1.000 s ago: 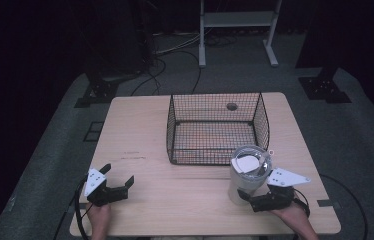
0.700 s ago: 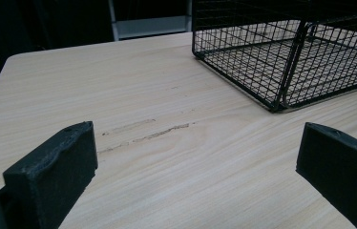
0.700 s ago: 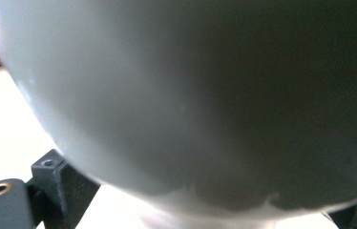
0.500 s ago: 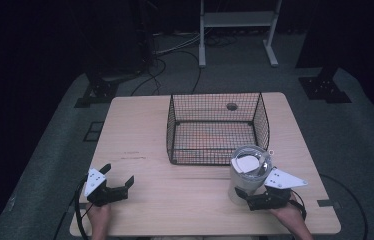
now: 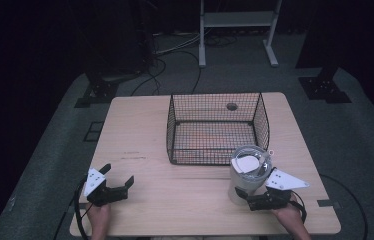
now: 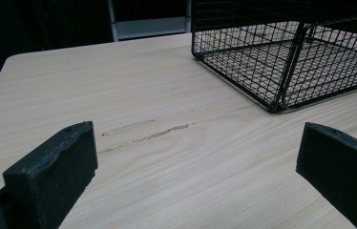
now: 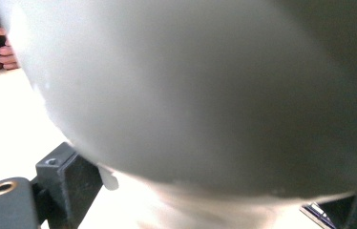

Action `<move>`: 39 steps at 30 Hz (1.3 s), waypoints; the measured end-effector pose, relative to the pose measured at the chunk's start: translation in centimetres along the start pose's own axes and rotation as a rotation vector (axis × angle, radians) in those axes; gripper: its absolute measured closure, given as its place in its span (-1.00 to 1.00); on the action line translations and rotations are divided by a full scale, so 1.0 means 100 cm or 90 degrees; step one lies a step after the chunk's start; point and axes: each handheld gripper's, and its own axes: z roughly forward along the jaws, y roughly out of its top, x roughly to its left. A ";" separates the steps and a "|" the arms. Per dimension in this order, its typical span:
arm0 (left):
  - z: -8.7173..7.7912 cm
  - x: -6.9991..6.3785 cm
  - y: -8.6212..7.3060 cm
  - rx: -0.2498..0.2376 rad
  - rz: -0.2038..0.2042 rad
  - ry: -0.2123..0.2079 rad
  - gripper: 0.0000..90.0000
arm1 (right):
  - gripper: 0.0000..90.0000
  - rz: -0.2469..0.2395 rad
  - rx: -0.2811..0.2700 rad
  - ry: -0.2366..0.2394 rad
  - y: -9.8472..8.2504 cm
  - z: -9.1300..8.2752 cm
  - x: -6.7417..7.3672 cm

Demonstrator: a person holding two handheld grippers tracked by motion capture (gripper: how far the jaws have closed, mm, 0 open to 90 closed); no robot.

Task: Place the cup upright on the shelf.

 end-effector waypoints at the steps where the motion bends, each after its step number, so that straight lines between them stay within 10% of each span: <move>1: 0.000 0.000 0.000 0.000 0.000 0.000 -1.00 | -0.81 0.001 0.000 0.000 0.000 0.000 0.000; 39: 0.000 0.000 0.000 -0.003 -0.003 -0.001 -1.00 | -0.80 -0.016 -0.036 0.065 0.054 0.002 0.011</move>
